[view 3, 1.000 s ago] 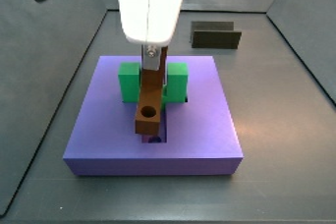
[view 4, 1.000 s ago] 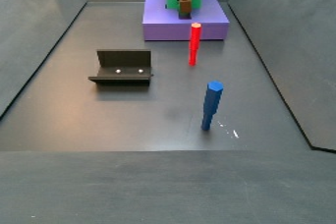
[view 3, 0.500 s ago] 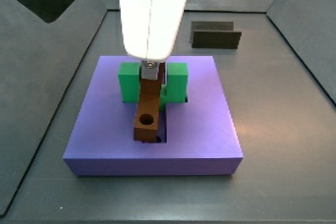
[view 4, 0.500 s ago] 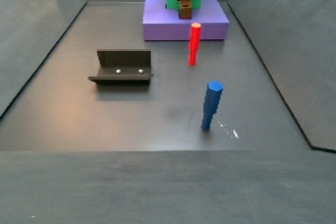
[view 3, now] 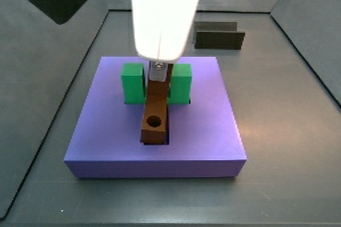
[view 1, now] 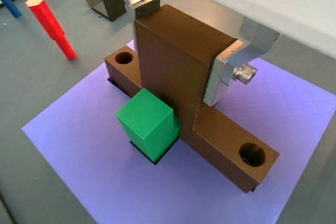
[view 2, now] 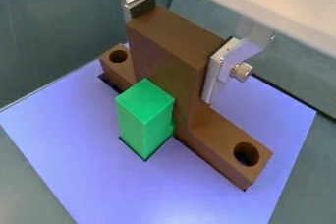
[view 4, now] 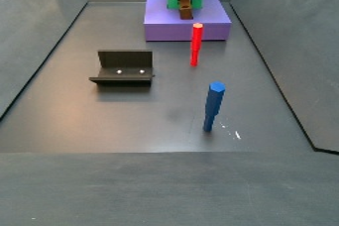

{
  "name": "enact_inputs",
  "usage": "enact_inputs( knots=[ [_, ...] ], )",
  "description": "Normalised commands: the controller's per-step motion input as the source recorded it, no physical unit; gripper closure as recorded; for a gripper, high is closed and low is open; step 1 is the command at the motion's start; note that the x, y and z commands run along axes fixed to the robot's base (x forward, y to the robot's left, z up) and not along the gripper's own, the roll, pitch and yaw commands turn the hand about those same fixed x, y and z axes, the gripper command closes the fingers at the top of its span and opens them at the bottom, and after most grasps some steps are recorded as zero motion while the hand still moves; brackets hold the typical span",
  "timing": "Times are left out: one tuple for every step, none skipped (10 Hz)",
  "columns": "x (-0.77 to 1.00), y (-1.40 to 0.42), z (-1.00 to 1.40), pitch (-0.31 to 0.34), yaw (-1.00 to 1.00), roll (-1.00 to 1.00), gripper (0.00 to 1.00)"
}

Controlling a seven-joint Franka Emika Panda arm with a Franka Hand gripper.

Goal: Pick up the brown object. Move up. Move to above the board. Insert the brown object.
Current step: Insert the brown object.

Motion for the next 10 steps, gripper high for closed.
enact_inputs(
  knots=[
    [0.07,0.00,-0.17,0.000,0.00,0.00,1.00],
    [0.00,0.00,-0.23,0.000,0.00,0.01,1.00],
    [-0.01,0.00,-0.21,-0.007,0.00,0.05,1.00],
    [-0.10,0.00,-0.11,-0.006,0.00,0.07,1.00],
    [-0.06,0.00,-0.04,0.000,0.02,0.00,1.00],
    [-0.10,0.00,-0.13,-0.079,0.01,0.00,1.00],
    [0.00,0.00,0.00,-0.090,0.01,0.00,1.00],
    [0.03,0.02,0.07,-0.083,0.07,0.02,1.00],
    [0.00,0.00,0.00,-0.090,0.01,0.00,1.00],
    [0.00,0.00,0.00,-0.087,0.00,0.00,1.00]
  ],
)
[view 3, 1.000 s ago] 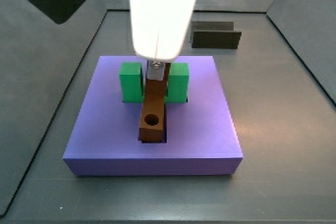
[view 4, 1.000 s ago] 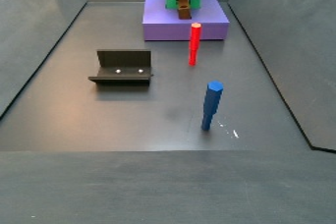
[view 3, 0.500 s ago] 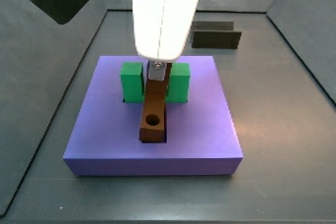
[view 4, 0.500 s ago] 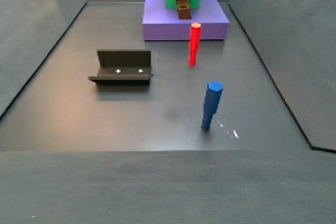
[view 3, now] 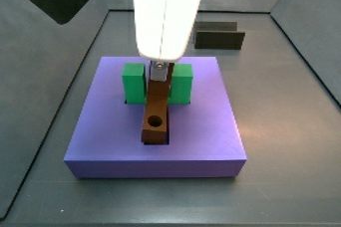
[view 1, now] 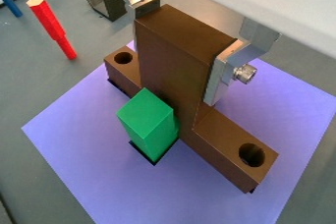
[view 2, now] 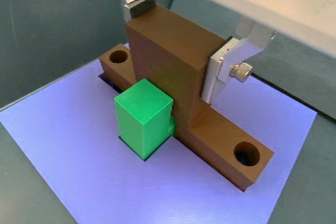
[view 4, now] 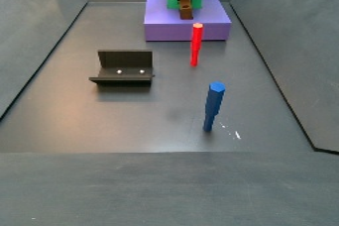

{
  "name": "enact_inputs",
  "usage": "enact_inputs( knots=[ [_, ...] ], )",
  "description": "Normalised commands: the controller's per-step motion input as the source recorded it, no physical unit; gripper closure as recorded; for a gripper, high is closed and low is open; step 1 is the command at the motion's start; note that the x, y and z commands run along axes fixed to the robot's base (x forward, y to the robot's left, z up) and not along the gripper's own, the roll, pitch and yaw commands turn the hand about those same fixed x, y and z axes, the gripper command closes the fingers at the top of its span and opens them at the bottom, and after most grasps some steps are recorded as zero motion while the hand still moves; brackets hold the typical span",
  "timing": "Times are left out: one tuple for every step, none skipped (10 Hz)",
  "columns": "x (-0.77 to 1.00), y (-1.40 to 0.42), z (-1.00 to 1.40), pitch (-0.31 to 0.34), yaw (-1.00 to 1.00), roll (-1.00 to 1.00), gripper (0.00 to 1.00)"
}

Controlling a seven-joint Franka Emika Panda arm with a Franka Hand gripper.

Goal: Pick up the brown object. Move up. Move to above the board. Insert the brown object.
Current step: Insert the brown object.

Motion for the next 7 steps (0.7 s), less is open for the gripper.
enact_inputs(
  knots=[
    [-0.10,0.11,0.00,-0.130,0.01,-0.04,1.00],
    [-0.20,0.08,-0.07,-0.204,0.01,-0.05,1.00],
    [-0.21,0.00,-0.23,-0.227,0.00,-0.01,1.00],
    [-0.19,0.00,-0.34,-0.236,0.02,0.00,1.00],
    [-0.11,-0.03,-0.37,-0.226,0.01,-0.06,1.00],
    [-0.13,-0.05,-0.42,-0.231,0.00,-0.05,1.00],
    [-0.07,-0.03,-0.39,-0.203,0.00,-0.02,1.00]
  ],
)
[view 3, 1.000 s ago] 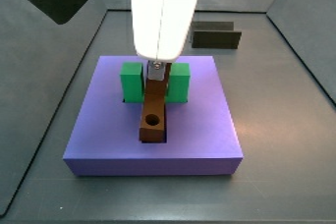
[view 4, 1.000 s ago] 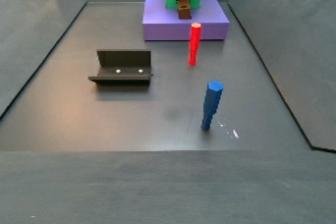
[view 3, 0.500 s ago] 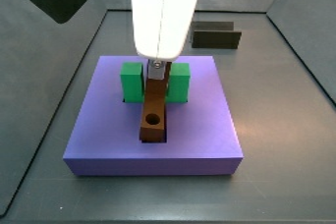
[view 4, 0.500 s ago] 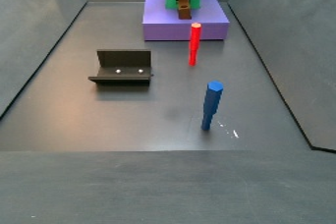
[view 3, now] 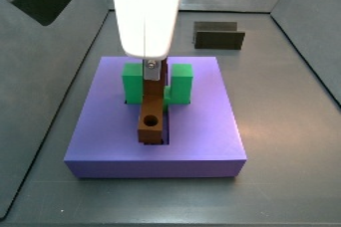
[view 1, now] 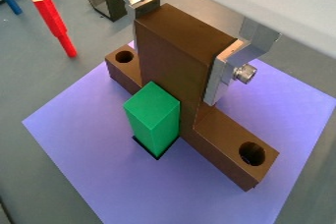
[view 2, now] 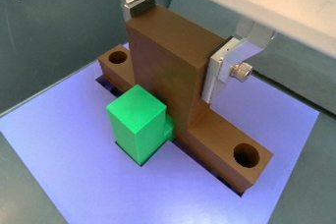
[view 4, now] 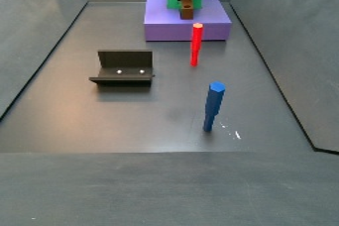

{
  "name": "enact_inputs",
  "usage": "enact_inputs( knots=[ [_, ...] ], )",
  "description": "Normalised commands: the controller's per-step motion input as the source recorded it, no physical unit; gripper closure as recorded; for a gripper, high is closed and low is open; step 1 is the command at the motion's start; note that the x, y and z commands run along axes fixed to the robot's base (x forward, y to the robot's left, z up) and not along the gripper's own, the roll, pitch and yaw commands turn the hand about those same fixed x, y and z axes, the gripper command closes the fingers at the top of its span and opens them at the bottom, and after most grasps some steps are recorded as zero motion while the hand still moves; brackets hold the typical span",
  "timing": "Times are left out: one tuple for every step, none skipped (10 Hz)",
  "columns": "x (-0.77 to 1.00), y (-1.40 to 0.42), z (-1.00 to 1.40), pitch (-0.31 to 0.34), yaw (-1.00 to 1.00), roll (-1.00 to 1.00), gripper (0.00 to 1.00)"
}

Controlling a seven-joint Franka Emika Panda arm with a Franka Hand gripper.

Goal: Pick up the brown object. Move up. Move to above the board. Insert the brown object.
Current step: Insert the brown object.

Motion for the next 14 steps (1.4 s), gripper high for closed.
enact_inputs(
  knots=[
    [0.09,-0.06,-0.20,-0.054,0.00,0.00,1.00],
    [0.08,-0.02,0.00,0.000,0.00,0.11,1.00],
    [0.06,0.00,0.00,0.000,0.00,0.15,1.00],
    [0.08,0.00,0.00,0.000,0.01,0.18,1.00],
    [0.07,0.00,0.00,0.000,0.03,0.18,1.00],
    [0.05,0.00,0.00,0.000,0.06,0.15,1.00],
    [0.04,0.00,0.00,0.000,0.05,0.10,1.00],
    [0.00,0.00,-0.03,0.000,0.02,0.05,1.00],
    [0.00,-0.05,0.00,0.000,0.06,0.09,1.00],
    [0.00,-0.12,0.00,0.000,0.11,0.13,1.00],
    [0.05,-0.12,0.00,0.000,0.08,0.14,1.00],
    [0.15,-0.09,-0.01,0.000,0.09,0.16,1.00],
    [0.15,0.00,-0.02,0.000,0.10,0.13,1.00],
    [0.04,0.00,-0.02,0.000,0.14,0.11,1.00]
  ],
)
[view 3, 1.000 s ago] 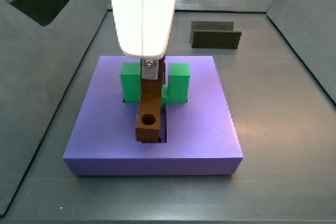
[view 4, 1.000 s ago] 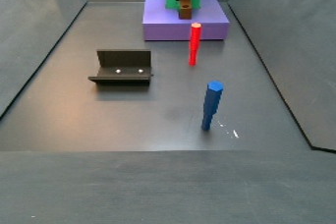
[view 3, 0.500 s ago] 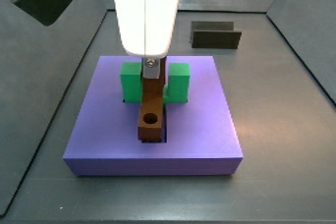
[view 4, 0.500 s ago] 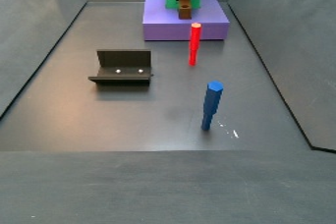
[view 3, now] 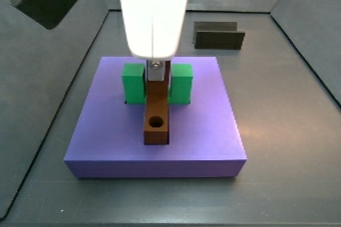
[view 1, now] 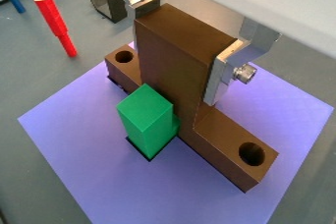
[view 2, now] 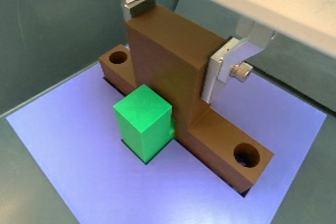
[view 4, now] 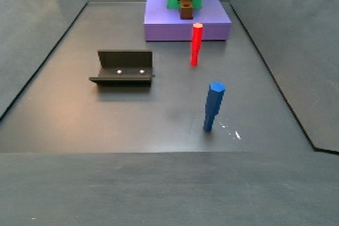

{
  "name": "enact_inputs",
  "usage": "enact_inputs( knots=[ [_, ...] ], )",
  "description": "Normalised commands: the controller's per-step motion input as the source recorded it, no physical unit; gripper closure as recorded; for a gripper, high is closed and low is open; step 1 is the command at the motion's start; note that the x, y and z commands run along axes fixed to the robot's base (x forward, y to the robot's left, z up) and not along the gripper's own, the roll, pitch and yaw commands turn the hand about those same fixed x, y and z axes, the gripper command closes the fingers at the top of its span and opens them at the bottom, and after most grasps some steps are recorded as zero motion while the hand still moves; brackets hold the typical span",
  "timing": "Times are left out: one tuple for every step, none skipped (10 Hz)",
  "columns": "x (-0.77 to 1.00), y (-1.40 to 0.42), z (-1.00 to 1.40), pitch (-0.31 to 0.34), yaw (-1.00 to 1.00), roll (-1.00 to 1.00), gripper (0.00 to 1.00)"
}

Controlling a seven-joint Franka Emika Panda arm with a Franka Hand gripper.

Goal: Pick up the brown object. Move up. Move to above the board. Insert the brown object.
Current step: Insert the brown object.

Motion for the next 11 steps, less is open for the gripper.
enact_inputs(
  knots=[
    [0.02,0.00,0.00,0.000,0.15,0.09,1.00],
    [0.00,0.00,-0.03,0.000,0.05,0.04,1.00],
    [-0.02,0.04,-0.06,0.000,0.00,0.01,1.00],
    [-0.04,0.01,-0.10,-0.009,0.00,0.00,1.00],
    [0.00,0.04,-0.25,0.000,0.00,0.00,1.00],
    [0.00,0.06,-0.36,0.000,0.00,-0.03,1.00],
    [0.00,0.03,-0.42,0.000,0.00,-0.05,1.00],
    [0.00,0.00,-0.48,-0.003,0.00,-0.08,1.00],
    [0.00,0.00,-0.49,-0.006,0.00,-0.07,1.00],
    [0.00,0.00,-0.51,0.000,-0.03,-0.06,1.00],
    [0.00,0.00,-0.46,0.000,-0.02,-0.05,1.00]
  ],
)
